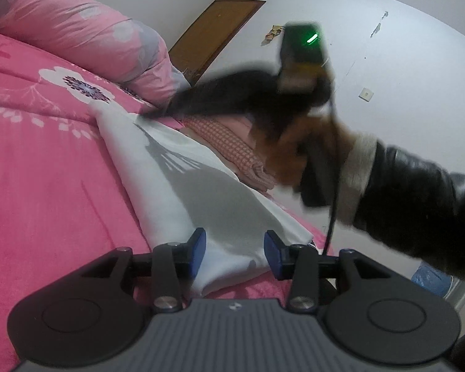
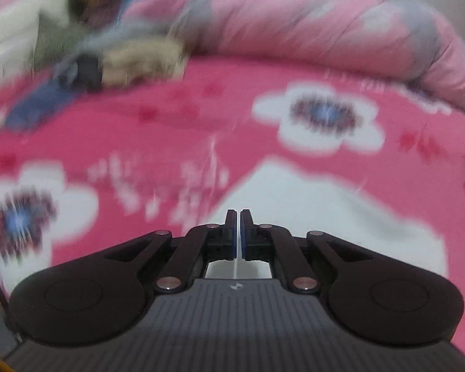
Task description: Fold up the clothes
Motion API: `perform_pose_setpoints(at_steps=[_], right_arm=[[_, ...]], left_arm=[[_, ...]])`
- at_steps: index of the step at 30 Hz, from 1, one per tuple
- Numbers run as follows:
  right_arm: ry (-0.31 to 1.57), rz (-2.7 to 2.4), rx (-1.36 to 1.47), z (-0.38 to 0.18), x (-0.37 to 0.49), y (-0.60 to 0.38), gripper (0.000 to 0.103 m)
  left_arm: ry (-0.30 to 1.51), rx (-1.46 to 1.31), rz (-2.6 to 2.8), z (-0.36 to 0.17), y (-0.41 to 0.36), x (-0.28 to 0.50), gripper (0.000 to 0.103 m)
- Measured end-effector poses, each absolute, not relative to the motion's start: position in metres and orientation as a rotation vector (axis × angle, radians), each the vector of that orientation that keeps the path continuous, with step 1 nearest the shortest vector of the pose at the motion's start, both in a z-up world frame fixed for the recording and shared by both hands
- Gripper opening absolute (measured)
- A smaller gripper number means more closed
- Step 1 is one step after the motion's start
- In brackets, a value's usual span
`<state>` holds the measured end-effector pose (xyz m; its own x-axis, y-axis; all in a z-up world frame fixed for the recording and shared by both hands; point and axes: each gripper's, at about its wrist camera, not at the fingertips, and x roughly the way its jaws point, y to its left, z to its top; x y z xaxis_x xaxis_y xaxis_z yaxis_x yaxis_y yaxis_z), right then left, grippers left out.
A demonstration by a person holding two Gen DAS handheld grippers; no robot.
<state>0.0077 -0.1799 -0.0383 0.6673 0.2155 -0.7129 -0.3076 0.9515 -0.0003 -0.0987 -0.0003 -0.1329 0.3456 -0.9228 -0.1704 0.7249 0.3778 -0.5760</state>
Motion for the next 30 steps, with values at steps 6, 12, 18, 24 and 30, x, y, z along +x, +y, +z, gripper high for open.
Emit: perform_pose_setpoints(at_steps=[6, 12, 18, 24, 30], right_arm=[[0.793, 0.196, -0.123, -0.052, 0.004, -0.176, 0.002], [0.664, 0.390, -0.138, -0.020, -0.051, -0.176, 0.002], [0.751, 0.398, -0.135, -0.070, -0.047, -0.176, 0.002], [0.640, 0.505, -0.110, -0.029, -0.099, -0.183, 0.004], [0.610, 0.553, -0.060, -0.087, -0.128, -0.192, 0.004]], left_arm=[[0.559, -0.477, -1.094, -0.129, 0.004, -0.100, 0.044], [0.566, -0.414, -1.059, -0.119, 0.001, -0.107, 0.048], [0.554, -0.316, -0.989, -0.102, 0.001, -0.130, 0.055], [0.470, -0.196, -0.925, -0.084, 0.018, -0.165, 0.055], [0.532, -0.128, -0.843, -0.073, 0.018, -0.167, 0.057]])
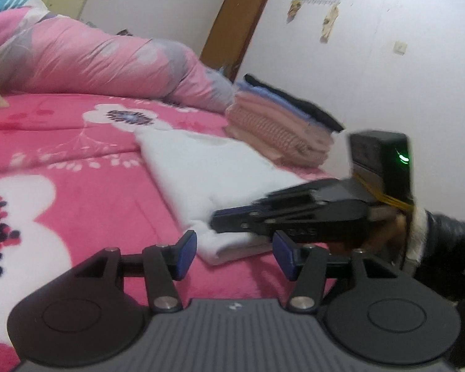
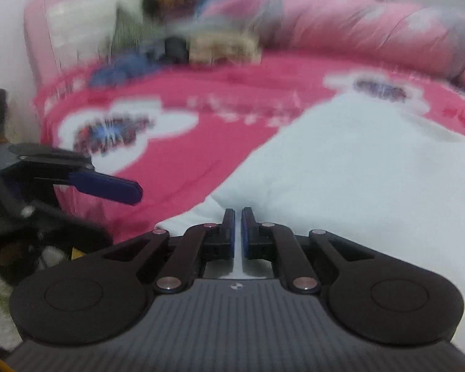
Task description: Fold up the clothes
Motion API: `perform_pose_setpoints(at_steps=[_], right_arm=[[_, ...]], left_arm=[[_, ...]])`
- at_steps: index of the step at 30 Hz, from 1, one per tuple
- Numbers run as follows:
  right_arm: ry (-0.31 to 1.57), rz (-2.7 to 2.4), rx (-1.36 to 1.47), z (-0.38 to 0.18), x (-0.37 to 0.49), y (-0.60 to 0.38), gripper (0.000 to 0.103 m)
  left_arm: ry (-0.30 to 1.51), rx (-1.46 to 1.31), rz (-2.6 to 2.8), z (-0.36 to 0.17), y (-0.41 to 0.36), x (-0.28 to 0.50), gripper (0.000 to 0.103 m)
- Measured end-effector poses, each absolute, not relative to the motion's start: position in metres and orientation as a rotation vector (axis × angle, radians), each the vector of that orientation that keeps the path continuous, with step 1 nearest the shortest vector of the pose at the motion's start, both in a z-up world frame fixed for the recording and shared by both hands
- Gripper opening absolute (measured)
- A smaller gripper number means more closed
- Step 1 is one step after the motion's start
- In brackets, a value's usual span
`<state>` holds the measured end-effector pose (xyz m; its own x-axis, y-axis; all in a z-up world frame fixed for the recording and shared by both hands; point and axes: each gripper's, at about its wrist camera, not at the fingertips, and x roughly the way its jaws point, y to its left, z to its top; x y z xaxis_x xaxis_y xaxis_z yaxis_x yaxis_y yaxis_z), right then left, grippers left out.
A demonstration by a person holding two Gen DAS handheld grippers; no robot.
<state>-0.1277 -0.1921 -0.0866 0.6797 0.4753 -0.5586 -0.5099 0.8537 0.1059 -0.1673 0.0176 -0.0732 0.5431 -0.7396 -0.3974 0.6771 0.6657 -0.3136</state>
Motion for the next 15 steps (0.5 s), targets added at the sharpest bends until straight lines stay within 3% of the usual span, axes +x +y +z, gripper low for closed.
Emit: perform_pose_setpoints(at_steps=[4, 9, 15], right_arm=[[0.594, 0.537, 0.077, -0.074, -0.142, -0.221, 0.010], [0.443, 0.374, 0.213, -0.048, -0.182, -0.300, 0.056], [0.373, 0.157, 0.557, -0.054, -0.186, -0.415, 0.080]], left_arm=[[0.578, -0.197, -0.804, -0.067, 0.017, -0.154, 0.062], [0.675, -0.312, -0.800, -0.062, 0.016, -0.114, 0.064], [0.785, -0.352, -0.826, -0.059, -0.002, -0.053, 0.063]])
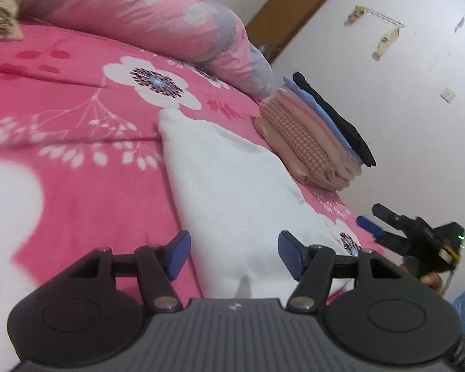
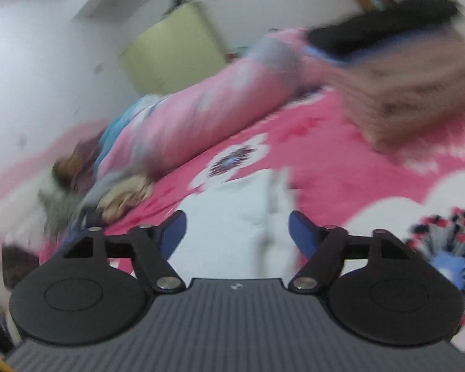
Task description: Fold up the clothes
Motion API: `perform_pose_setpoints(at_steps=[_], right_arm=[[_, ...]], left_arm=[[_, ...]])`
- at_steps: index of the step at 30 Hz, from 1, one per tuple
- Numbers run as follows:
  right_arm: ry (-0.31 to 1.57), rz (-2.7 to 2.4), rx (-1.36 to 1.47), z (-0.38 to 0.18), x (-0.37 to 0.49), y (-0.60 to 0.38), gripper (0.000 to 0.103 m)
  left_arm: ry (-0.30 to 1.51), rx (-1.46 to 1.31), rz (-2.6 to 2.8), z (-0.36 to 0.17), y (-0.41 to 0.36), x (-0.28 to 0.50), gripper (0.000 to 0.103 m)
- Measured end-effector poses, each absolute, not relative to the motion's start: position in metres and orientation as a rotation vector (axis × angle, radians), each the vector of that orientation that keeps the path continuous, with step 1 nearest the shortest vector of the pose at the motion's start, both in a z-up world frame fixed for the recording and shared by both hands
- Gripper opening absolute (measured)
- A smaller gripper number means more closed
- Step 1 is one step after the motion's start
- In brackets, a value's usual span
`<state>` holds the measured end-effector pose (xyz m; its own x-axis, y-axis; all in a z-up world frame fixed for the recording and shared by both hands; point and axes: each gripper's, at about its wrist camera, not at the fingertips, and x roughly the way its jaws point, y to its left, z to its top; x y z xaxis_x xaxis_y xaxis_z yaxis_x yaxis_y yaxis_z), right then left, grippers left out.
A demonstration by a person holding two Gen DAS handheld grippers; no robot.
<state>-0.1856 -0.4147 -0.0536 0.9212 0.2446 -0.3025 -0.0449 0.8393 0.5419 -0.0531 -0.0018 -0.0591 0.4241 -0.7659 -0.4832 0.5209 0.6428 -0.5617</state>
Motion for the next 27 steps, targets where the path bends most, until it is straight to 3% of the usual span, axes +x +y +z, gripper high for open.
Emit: perform_pose_setpoints(at_steps=[9, 22, 25, 27], right_arm=[[0.665, 0.258, 0.740, -0.109, -0.087, -0.443, 0.082], [0.666, 0.420, 0.823, -0.116, -0.100, -0.434, 0.086], [0.683, 0.441, 0.815, -0.117, -0.093, -0.424, 0.087], [0.693, 0.452, 0.805, -0.117, -0.086, -0.416, 0.081]], left_arm=[[0.921, -0.332, -0.859, -0.081, -0.028, -0.011, 0.060], [0.988, -0.499, -0.964, -0.099, -0.007, -0.022, 0.061], [0.979, -0.487, -0.949, -0.101, -0.017, -0.023, 0.054], [0.967, -0.475, -0.930, -0.102, -0.024, -0.025, 0.051]])
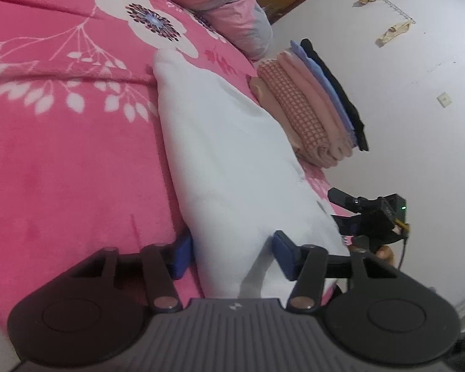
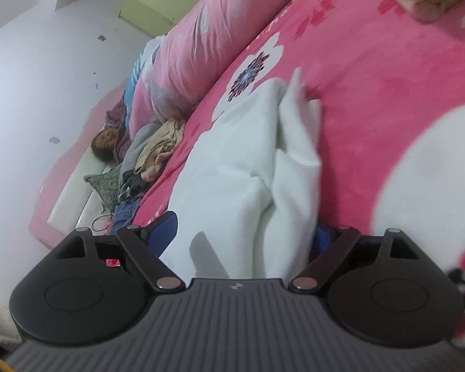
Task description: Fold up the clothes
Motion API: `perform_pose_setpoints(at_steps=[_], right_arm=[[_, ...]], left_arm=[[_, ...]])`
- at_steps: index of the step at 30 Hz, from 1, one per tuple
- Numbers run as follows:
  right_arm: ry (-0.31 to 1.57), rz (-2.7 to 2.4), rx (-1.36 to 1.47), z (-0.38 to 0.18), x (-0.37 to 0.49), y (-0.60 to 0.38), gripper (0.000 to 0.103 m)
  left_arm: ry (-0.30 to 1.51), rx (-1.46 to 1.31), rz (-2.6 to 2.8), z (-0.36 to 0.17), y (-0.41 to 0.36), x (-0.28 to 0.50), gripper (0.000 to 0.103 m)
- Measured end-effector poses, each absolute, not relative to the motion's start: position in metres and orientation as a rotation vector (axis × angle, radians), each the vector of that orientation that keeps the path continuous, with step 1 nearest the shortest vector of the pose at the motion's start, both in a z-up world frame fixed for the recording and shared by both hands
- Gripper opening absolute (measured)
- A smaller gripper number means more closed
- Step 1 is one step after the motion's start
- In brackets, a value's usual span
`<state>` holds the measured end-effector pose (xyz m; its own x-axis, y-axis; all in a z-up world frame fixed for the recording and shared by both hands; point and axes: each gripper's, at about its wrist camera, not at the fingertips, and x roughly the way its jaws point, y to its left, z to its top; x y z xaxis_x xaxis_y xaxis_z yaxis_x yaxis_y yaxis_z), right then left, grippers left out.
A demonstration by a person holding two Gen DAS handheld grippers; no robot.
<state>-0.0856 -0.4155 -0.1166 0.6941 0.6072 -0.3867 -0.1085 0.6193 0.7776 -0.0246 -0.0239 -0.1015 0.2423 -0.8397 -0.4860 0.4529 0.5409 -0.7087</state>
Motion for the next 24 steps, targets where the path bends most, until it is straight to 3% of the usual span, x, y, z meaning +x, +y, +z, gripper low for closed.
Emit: perform_pose_setpoints(at_steps=[1, 3, 6, 9, 18, 24], right_arm=[[0.701, 0.452, 0.797, -0.116, -0.082, -0.412, 0.076], [0.728, 0.414, 0.773, -0.116, -0.077, -0.405, 0.051], [0.723, 0.374, 0.797, -0.117, -0.078, -0.402, 0.030], [0.692, 0.342, 0.777, -0.110, -0.082, -0.392, 0.025], [0.693, 0.420, 0.736, -0.106, -0.087, -0.320, 0.024], [0.702, 0.480, 0.816, -0.125, -0.082, -0.310, 0.029]], left_arm=[[0.960, -0.472, -0.920, -0.102, -0.025, -0.026, 0.047], [0.953, -0.484, -0.902, -0.102, -0.024, -0.027, 0.039], [0.935, -0.532, -0.889, -0.100, -0.017, -0.026, 0.029], [0.901, -0.584, -0.888, -0.094, -0.006, -0.027, 0.027], [0.883, -0.620, -0.818, -0.085, 0.082, -0.037, 0.027], [0.922, -0.608, -0.788, -0.090, 0.101, -0.038, 0.037]])
